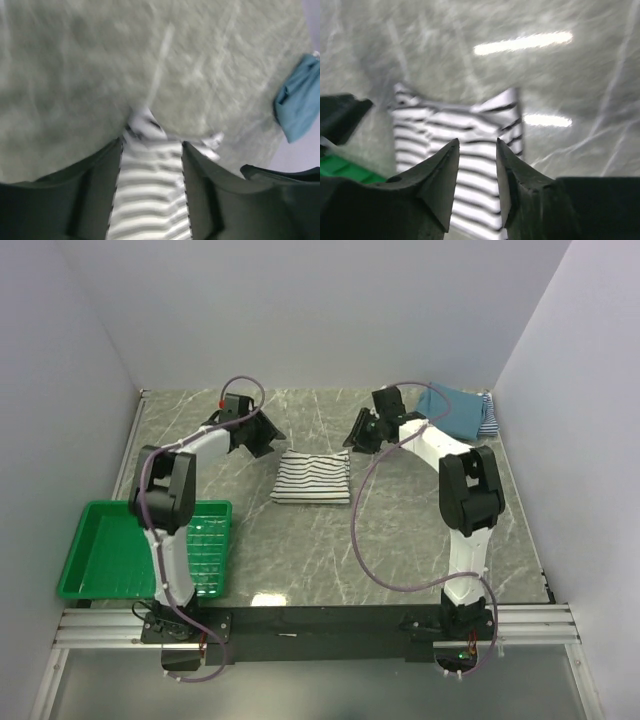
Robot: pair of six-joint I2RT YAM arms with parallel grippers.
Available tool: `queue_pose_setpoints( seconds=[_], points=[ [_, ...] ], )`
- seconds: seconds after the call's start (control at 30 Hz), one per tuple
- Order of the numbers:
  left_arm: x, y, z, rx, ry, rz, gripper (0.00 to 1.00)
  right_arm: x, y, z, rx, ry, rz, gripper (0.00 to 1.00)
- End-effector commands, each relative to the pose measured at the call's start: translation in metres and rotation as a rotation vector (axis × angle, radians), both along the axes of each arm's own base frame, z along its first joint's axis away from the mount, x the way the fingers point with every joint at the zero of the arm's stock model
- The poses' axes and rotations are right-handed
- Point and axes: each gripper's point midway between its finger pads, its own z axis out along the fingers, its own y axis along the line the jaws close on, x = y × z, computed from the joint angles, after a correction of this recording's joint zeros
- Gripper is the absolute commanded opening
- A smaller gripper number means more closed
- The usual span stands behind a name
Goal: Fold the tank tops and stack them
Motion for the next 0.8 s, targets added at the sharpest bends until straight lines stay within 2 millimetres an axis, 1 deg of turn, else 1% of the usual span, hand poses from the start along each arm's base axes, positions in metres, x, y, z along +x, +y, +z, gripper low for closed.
queue_pose_setpoints(
  seconds=[0.0,0.03,0.07,0.1,0.13,0.17,0.2,0.23,0.27,0.3,0.33,0.37,0.4,0.43,0.47,0.5,0.53,0.57,0.6,0.7,0.73,0.77],
  points=[
    [0.051,-0.003,0.051,-0.081,-0.182,-0.084,0.60,0.029,-0.011,0.014,0.019,-0.065,-0.009,0.44],
    [0.054,0.000,0.055,-0.066,-0.194,-0.081,0.65,0.030,-0.014,0.015,0.016,-0.074,-0.013,0.45],
    [0.052,0.004,0.059,-0.041,-0.184,-0.075,0.65,0.027,-0.018,0.020,0.007,-0.082,-0.016,0.46],
    [0.050,0.009,0.061,-0.015,-0.192,-0.065,0.66,0.025,-0.025,0.020,-0.031,-0.096,-0.027,0.47],
    [0.044,0.011,0.078,-0.015,-0.217,-0.055,0.65,0.022,-0.027,0.023,-0.038,-0.104,-0.027,0.48],
    [0.038,0.015,0.079,0.006,-0.212,-0.029,0.64,0.009,-0.030,0.022,-0.042,-0.098,-0.023,0.50],
    [0.022,0.017,0.064,0.023,-0.153,-0.020,0.62,0.002,-0.030,0.022,-0.037,-0.095,-0.013,0.51],
    [0.011,0.018,0.073,0.035,-0.152,-0.008,0.59,-0.004,-0.029,0.022,-0.026,-0.104,-0.005,0.52],
    [0.003,0.023,0.069,0.073,-0.139,0.020,0.52,-0.021,-0.032,0.015,-0.021,-0.087,0.003,0.53],
    [-0.014,0.022,0.054,0.092,-0.099,0.013,0.48,-0.031,-0.029,0.013,0.006,-0.076,0.021,0.55],
    [-0.031,0.010,0.064,0.101,-0.112,-0.009,0.38,-0.035,-0.027,0.013,0.025,-0.095,0.031,0.56],
    [-0.042,0.004,0.062,0.116,-0.107,-0.018,0.31,-0.053,-0.028,0.004,0.031,-0.074,0.040,0.57],
    [-0.056,0.002,0.049,0.150,-0.087,-0.024,0.24,-0.060,-0.028,0.001,0.037,-0.069,0.042,0.57],
    [-0.074,-0.016,0.055,0.157,-0.101,-0.066,0.16,-0.064,-0.026,0.000,0.049,-0.082,0.049,0.59],
    [-0.084,-0.023,0.053,0.167,-0.099,-0.086,0.13,-0.075,-0.028,-0.007,0.053,-0.065,0.051,0.59],
    [-0.096,-0.029,0.044,0.176,-0.082,-0.114,0.10,-0.080,-0.028,-0.010,0.059,-0.059,0.053,0.59],
    [-0.107,-0.041,0.043,0.173,-0.086,-0.148,0.04,-0.080,-0.027,-0.008,0.071,-0.073,0.053,0.59],
    [-0.112,-0.044,0.036,0.172,-0.079,-0.159,0.01,-0.088,-0.026,-0.012,0.077,-0.062,0.059,0.59],
    [-0.119,-0.052,0.033,0.170,-0.080,-0.183,0.01,-0.089,-0.026,-0.012,0.082,-0.062,0.053,0.59],
    [-0.126,-0.066,0.020,0.153,-0.066,-0.239,0.01,-0.094,-0.023,-0.018,0.079,-0.053,0.050,0.59],
    [-0.127,-0.069,0.010,0.155,-0.050,-0.253,0.00,-0.095,-0.022,-0.022,0.078,-0.044,0.049,0.59],
    [-0.123,-0.072,0.009,0.152,-0.060,-0.254,0.01,-0.095,-0.022,-0.027,0.077,-0.034,0.047,0.59]
  ],
)
